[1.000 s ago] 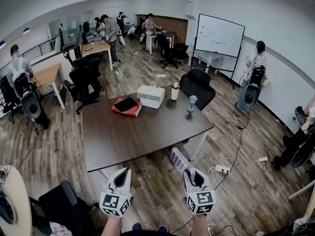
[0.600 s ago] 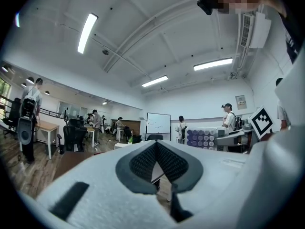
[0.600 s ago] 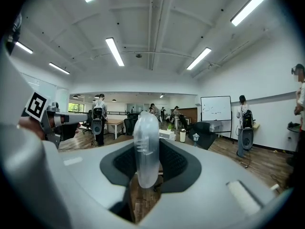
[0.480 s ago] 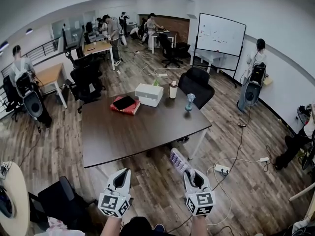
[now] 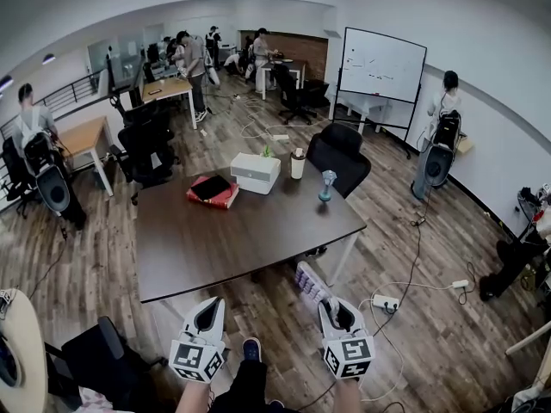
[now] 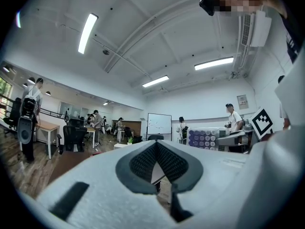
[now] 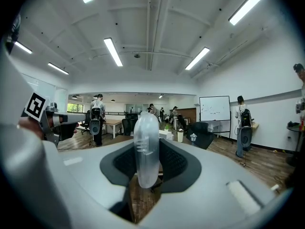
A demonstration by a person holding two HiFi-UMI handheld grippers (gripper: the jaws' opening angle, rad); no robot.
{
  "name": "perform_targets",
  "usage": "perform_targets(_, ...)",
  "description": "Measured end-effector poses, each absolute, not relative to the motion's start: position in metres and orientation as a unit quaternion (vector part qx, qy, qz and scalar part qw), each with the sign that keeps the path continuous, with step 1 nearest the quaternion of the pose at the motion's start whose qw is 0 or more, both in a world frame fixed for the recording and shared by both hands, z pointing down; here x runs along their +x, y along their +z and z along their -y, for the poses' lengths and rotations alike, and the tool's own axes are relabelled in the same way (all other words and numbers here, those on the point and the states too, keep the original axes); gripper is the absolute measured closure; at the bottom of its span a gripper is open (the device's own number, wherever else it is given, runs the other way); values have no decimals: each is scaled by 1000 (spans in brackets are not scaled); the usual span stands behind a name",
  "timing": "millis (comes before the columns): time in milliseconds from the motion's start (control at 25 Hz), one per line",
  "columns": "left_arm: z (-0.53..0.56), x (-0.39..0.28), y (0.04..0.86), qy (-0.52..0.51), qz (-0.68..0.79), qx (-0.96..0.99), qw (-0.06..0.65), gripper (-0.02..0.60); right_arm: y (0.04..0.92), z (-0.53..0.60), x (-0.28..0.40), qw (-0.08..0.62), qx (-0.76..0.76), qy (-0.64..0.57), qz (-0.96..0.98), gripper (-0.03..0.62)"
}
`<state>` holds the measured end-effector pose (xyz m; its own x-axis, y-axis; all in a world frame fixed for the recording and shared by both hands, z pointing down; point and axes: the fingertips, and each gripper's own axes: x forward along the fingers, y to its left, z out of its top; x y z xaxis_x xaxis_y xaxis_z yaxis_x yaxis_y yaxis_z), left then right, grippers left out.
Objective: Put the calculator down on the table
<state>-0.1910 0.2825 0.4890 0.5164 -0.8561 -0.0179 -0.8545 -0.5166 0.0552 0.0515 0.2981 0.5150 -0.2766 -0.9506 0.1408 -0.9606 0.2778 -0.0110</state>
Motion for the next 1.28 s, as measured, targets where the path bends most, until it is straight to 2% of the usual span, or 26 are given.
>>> perform_targets(880,-213,-174,512,-59,464,882,49,586,525,-245,68,61,609,43,790,477)
perform_targets(1280,-140,-165,508,-46,472,879,38,586,525,-175,86,59,616,51,784,476)
